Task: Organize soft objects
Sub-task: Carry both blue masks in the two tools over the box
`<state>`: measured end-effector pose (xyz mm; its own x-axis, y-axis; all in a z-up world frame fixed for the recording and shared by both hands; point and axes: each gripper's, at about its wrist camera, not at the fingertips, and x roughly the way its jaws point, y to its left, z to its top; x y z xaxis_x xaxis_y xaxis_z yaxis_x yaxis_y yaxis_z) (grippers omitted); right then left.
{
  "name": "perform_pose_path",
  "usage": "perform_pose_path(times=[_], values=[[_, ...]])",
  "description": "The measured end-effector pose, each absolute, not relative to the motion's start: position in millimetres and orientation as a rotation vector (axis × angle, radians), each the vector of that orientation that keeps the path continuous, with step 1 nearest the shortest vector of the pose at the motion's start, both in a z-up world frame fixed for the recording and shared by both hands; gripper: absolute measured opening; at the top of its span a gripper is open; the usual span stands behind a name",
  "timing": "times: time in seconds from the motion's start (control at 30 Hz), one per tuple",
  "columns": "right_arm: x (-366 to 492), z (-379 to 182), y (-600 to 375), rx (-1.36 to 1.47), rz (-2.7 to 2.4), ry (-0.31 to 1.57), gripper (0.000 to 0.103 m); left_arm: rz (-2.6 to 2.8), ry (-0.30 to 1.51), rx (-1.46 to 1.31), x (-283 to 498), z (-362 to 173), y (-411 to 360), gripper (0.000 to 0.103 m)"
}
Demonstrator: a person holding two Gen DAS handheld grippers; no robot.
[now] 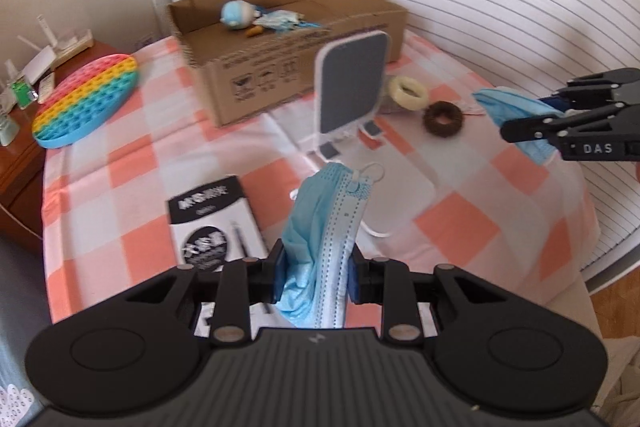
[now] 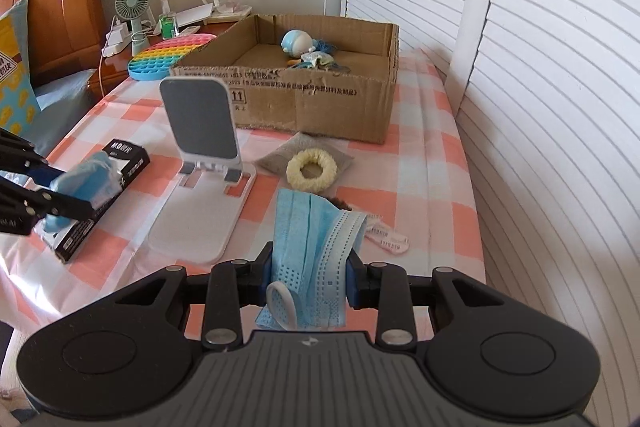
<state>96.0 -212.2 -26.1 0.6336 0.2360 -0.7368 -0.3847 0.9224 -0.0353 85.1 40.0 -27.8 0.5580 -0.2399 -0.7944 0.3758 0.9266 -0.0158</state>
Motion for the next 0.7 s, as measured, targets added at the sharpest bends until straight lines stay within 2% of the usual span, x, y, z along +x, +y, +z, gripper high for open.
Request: perform_pose_path(times=[0.37,0.7], values=[[136.8,-2.7,-194.9,-0.203,0.393,0.759,0.037,-0.339,0.844,0.154,121.8,-2.4,62.8,0.027],[187.6,20.1,-173.2,-0.232,0.428,0.698,0.037,-0.354,0.794,0.177,186.2,18.3,55.7,0.027]])
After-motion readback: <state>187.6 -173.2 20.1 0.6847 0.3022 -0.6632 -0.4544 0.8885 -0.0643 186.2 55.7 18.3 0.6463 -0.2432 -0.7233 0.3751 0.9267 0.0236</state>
